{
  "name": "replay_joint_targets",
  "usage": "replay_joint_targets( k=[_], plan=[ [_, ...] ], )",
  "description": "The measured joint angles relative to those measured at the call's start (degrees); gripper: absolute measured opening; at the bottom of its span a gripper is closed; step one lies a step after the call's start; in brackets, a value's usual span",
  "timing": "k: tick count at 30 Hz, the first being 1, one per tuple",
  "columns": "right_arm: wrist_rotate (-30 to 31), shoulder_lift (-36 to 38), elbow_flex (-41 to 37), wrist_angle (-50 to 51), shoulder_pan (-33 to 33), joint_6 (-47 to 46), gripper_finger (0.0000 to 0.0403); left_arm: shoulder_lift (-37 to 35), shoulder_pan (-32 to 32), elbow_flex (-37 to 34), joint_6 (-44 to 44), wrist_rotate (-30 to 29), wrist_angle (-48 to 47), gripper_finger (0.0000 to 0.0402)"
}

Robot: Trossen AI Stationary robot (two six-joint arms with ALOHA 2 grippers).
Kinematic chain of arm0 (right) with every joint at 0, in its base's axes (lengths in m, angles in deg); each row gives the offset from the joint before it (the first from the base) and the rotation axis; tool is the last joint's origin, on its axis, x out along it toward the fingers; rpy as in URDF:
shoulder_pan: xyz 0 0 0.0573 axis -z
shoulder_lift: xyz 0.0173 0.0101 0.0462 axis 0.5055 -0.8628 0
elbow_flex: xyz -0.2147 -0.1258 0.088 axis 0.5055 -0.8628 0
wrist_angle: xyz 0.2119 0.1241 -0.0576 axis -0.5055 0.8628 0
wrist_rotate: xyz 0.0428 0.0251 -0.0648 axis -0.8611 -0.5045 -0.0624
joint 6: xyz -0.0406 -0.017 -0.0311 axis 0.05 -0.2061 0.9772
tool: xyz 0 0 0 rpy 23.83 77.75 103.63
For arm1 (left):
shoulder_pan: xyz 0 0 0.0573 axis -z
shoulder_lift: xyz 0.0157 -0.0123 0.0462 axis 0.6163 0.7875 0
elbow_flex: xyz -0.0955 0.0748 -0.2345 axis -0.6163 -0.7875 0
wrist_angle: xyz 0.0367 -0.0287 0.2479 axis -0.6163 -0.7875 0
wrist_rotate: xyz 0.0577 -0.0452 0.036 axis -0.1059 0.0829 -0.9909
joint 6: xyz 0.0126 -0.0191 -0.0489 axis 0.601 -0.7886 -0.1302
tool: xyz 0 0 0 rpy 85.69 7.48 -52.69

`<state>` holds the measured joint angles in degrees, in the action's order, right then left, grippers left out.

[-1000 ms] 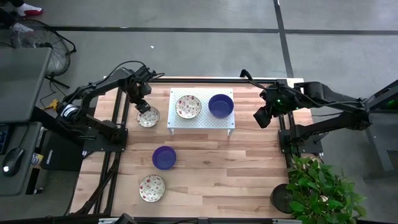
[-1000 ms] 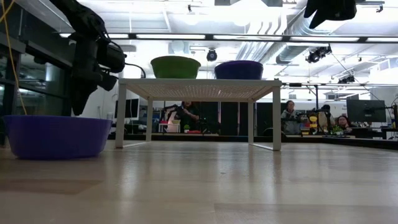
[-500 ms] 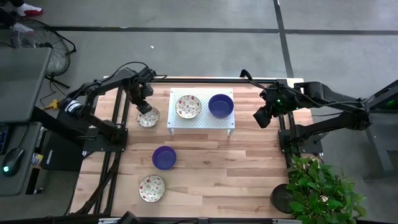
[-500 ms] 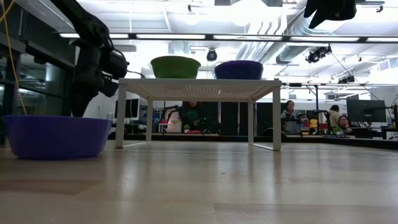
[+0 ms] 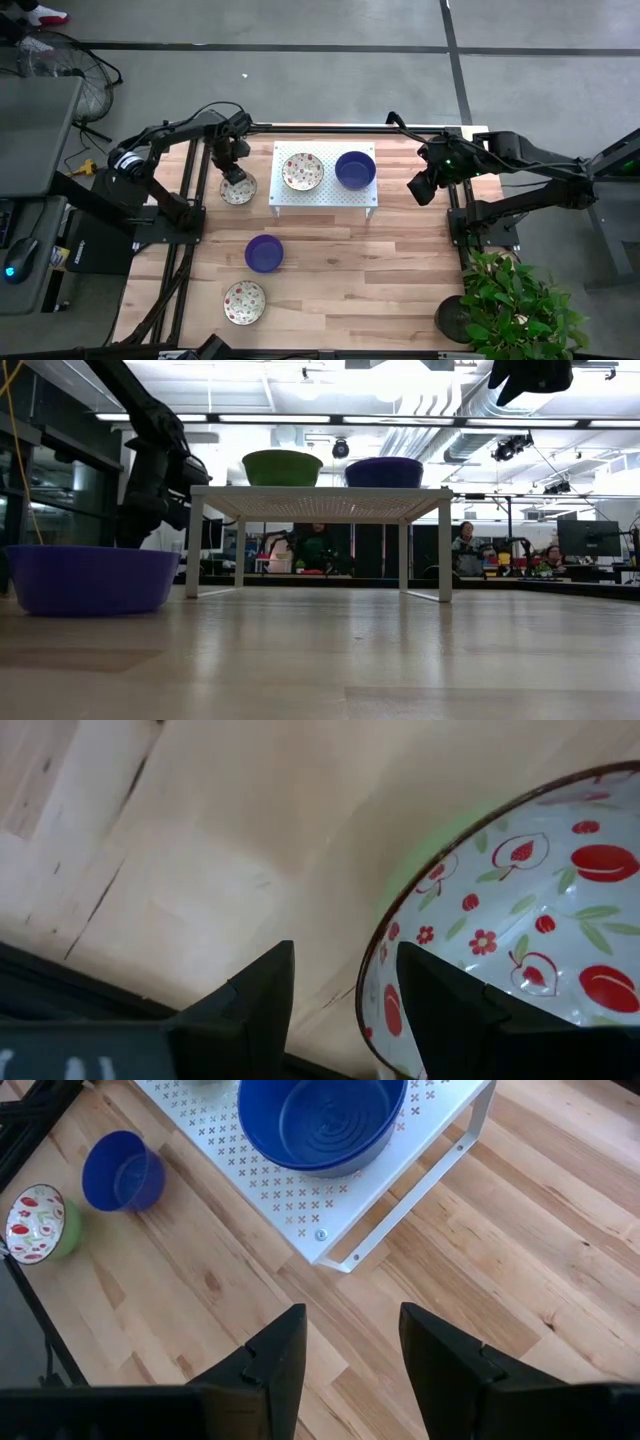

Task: Pick & Place Mini bowls
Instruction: Stack the top white patterned bowl on top of the white patterned bowl on the shelf

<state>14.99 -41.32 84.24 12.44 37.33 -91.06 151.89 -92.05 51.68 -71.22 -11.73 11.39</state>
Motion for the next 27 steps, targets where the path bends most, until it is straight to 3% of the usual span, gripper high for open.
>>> replay_joint_targets(
  k=[5, 16, 27],
  plan=[
    [0.0, 0.0, 0.0, 0.0, 0.0, -0.1, 0.015, 0.1, 0.0, 0.0, 0.4, 0.1, 0.6, 0.0166],
    [0.0, 0.0, 0.0, 0.0, 0.0, -0.2, 0.015, 0.1, 0.0, 0.0, 1.4, 1.4, 0.6, 0.0103],
    [0.0, 0.0, 0.0, 0.0, 0.0, -0.2, 0.015, 1.0, 0.1, 0.0, 2.8, 1.9, 0.8, 0.01]
  ],
)
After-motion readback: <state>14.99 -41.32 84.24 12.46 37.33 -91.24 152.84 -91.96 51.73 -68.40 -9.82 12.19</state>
